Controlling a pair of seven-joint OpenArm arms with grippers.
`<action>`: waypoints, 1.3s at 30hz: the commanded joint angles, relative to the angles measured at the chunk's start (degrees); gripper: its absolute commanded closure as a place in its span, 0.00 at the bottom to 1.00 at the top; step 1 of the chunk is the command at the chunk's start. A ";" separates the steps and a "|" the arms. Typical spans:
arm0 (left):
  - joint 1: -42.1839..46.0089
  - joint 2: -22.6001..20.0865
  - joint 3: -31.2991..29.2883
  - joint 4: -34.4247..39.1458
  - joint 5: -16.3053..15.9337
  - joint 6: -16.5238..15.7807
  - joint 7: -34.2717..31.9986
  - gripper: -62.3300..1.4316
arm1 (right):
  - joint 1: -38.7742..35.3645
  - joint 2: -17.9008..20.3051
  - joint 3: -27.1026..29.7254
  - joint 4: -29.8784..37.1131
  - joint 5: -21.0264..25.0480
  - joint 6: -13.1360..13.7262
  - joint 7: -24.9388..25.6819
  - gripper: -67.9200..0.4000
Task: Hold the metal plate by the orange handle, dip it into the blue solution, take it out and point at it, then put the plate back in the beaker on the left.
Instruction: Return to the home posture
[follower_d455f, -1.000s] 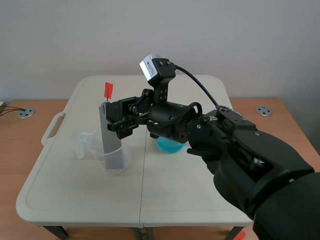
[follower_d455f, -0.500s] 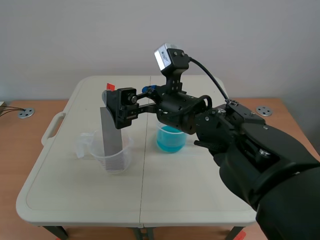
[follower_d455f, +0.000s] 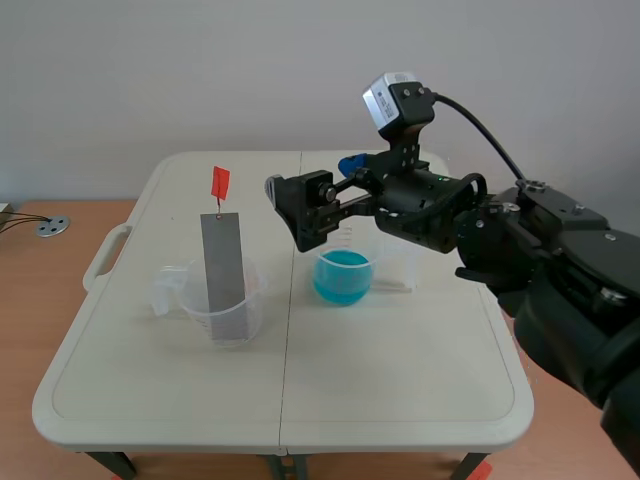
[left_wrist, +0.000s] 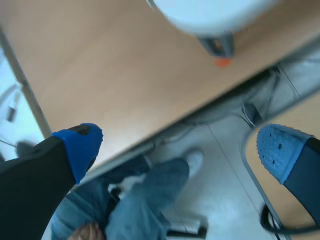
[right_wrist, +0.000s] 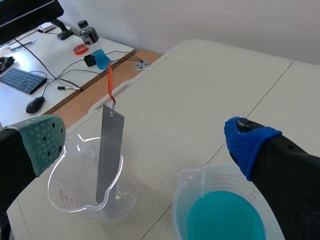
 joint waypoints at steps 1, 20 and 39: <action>-4.07 -0.07 -0.68 0.59 0.07 0.20 -1.55 0.00 | 1.27 1.90 0.22 2.43 -0.22 0.17 0.70 0.02; -23.87 -0.07 2.14 13.25 -1.53 -6.95 -8.44 0.00 | -14.32 20.24 7.56 18.62 -0.46 -1.36 5.22 0.02; -33.03 -0.04 16.39 14.34 -2.95 -8.35 -8.83 0.00 | -30.82 22.86 20.41 28.11 -1.18 -1.42 6.36 0.02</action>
